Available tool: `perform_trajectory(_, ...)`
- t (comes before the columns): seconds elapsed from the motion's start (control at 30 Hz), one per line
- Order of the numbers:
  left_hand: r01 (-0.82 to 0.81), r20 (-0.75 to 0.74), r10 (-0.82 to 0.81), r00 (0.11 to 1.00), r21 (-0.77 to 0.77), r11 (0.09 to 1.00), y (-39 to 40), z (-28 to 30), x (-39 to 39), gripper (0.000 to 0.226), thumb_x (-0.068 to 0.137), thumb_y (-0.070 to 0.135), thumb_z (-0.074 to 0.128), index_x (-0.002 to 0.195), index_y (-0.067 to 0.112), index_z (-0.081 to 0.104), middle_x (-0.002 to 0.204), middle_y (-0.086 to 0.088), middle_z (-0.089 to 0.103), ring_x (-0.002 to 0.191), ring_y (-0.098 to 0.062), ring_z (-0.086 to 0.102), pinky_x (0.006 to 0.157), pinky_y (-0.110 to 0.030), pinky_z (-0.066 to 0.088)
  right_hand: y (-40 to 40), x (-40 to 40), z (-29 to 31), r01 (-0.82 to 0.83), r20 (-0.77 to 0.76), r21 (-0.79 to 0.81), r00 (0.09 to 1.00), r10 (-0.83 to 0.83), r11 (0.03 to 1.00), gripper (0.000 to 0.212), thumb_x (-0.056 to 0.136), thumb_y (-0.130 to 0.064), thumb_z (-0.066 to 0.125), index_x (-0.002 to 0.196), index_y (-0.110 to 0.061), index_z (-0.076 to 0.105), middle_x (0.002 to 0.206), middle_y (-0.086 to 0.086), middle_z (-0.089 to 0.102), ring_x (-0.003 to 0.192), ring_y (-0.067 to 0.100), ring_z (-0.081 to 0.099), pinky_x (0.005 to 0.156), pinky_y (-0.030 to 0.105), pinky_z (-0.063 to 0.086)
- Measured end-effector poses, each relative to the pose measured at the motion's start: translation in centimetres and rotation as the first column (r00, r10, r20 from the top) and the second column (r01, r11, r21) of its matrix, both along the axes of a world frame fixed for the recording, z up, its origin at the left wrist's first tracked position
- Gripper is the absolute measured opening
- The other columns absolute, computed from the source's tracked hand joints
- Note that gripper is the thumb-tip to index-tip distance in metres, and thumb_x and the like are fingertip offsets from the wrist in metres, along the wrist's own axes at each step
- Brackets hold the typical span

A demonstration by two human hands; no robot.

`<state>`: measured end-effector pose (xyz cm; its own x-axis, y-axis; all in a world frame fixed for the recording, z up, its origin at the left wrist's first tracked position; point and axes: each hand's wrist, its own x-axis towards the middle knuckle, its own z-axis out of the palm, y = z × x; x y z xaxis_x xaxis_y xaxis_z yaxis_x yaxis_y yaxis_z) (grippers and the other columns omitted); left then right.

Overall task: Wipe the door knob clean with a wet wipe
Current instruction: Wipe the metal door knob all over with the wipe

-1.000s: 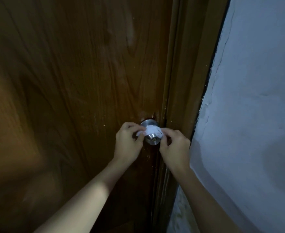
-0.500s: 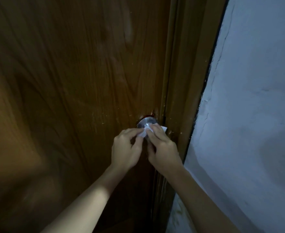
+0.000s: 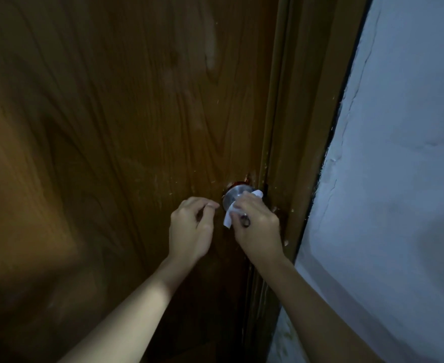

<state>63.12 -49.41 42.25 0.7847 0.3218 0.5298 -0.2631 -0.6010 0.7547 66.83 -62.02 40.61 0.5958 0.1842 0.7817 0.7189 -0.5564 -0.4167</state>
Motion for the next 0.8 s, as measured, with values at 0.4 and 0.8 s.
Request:
perform_trajectory(0.4, 0.072, -0.105, -0.056, 0.993, 0.151, 0.986, -0.4, 2.0, 1.0, 0.034, 0.081, 0.019, 0.063, 0.114, 0.017, 0.060, 0.114, -0.001, 0.061, 0.105, -0.012, 0.055, 0.089, -0.027, 0.047, -2.1, -0.1, 2.3, 0.180, -0.057, 0.086, 0.983, -0.176, 0.980, 0.022, 0.075, 0.011, 0.063, 0.094, 0.001, 0.068, 0.097, 0.016, 0.067, 0.085, 0.018, 0.063, 0.077, 0.006, 0.041)
perform_trajectory(0.8, 0.110, -0.148, -0.054, 0.987, 0.402, 0.909, -2.2, 1.7, 2.8, 0.073, 0.066, 0.035, 0.077, 0.129, 0.013, 0.044, 0.125, -0.004, 0.050, 0.112, -0.017, 0.048, 0.086, -0.026, 0.043, -0.6, 2.3, 4.8, 0.108, -0.184, -0.105, 0.975, -0.126, 0.989, 0.010, 0.080, 0.002, 0.061, 0.084, -0.003, 0.069, 0.095, 0.016, 0.065, 0.084, 0.027, 0.063, 0.062, 0.036, 0.057)
